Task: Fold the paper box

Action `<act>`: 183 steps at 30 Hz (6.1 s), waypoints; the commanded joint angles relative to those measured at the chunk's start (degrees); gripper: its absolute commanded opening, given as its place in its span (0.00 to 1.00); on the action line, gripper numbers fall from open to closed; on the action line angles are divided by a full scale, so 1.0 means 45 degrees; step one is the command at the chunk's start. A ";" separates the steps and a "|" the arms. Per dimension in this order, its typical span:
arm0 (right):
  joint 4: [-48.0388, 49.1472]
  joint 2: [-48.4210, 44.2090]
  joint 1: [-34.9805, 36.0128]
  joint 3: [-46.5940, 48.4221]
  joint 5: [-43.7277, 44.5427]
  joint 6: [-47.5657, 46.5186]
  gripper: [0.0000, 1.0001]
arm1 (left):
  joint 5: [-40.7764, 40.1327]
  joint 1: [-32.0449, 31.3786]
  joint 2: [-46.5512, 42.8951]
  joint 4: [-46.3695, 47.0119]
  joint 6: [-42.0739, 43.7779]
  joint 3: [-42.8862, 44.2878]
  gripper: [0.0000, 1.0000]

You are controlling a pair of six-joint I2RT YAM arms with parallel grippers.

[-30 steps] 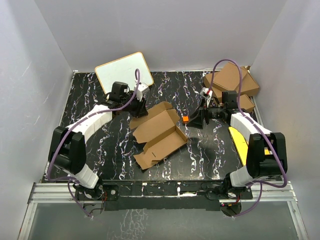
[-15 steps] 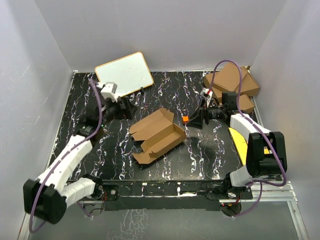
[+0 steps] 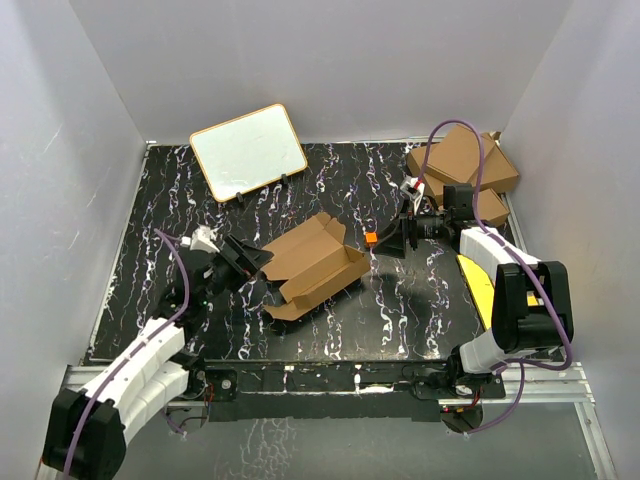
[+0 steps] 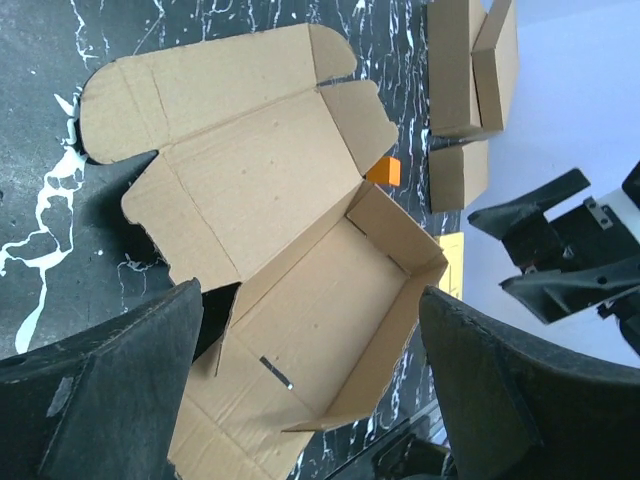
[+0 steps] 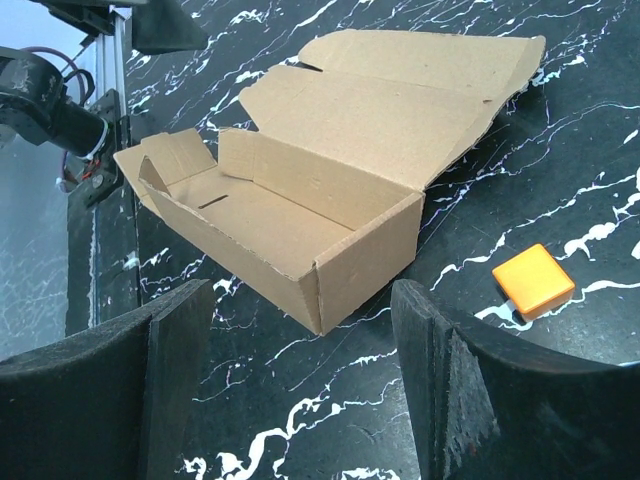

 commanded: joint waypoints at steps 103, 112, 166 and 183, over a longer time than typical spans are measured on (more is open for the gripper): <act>0.4822 0.1670 -0.0465 -0.0642 -0.0186 0.4313 0.83 | 0.5521 -0.1144 0.8329 0.9830 0.5908 0.3041 0.00; 0.5154 0.1808 -0.0499 -0.0616 -0.1091 0.4166 0.55 | 0.5839 -0.1144 0.8397 1.0033 0.5854 0.3022 0.00; 0.0896 0.0313 -0.1407 0.0331 -0.3317 -0.0610 0.08 | 0.1735 -0.1541 0.8801 0.3160 0.3277 0.4270 0.00; 0.0948 0.0386 -0.1407 0.0222 -0.3158 -0.0504 0.08 | 0.2057 -0.2256 0.8627 0.5814 0.1952 0.2459 0.00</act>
